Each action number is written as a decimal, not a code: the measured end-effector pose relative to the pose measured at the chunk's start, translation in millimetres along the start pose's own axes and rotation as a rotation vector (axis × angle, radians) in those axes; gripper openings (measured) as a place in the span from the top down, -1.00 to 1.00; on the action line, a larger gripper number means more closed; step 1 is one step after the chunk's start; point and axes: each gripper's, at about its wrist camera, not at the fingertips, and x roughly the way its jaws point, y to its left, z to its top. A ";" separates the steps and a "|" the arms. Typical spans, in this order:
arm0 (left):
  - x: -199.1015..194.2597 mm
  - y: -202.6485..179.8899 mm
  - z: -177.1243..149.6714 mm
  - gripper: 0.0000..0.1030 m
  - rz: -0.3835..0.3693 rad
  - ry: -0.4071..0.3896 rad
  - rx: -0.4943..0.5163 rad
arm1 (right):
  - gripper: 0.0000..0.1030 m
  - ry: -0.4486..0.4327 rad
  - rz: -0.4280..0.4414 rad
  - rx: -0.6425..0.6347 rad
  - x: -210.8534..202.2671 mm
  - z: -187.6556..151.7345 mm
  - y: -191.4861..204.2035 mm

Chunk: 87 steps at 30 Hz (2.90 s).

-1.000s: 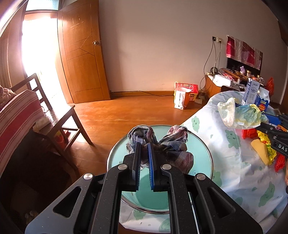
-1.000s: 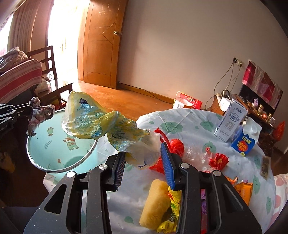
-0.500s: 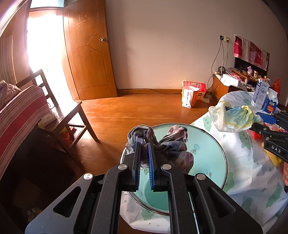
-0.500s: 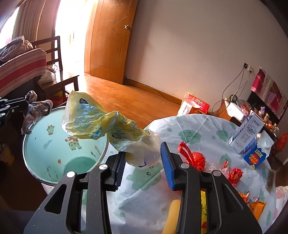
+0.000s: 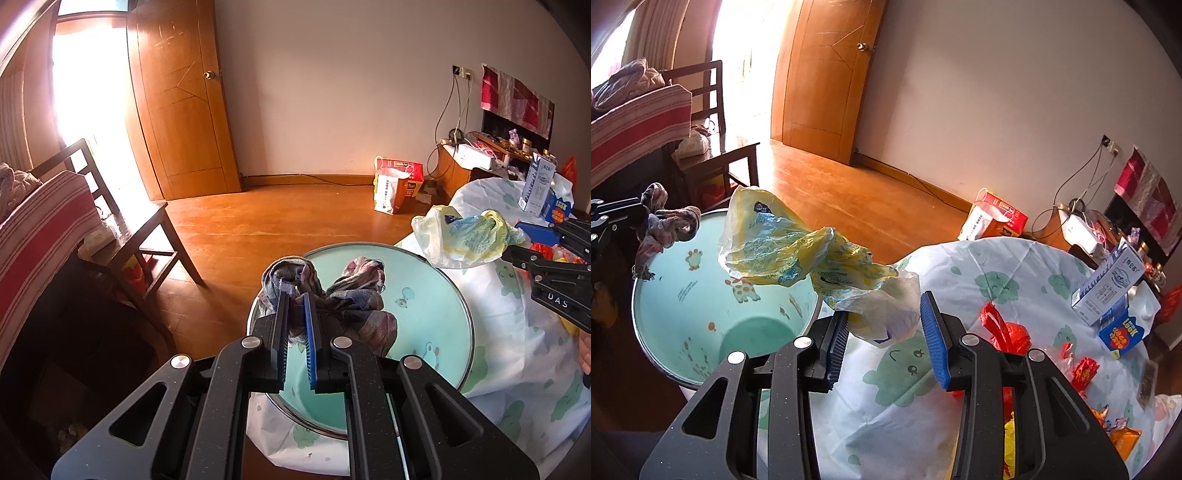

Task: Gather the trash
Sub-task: 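Carry both items over the teal bin and open both tools to drop them, then move both open tools back over the table trash, then grasp the yellow sponge with the left tool while the right tool grasps the orange snack bag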

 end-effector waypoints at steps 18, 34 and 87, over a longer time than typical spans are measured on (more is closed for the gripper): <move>-1.2 -0.5 -1.6 0.41 -0.030 -0.002 -0.005 | -0.08 -0.003 0.035 -0.058 3.1 3.1 19.0; 2.9 -28.5 -14.7 -0.27 -0.092 0.025 0.013 | -0.26 -0.037 -0.006 0.074 -46.0 -26.9 -26.6; -44.9 -214.3 -12.6 0.69 -0.433 -0.038 0.283 | 0.12 0.023 -0.245 0.485 -146.4 -215.8 -193.0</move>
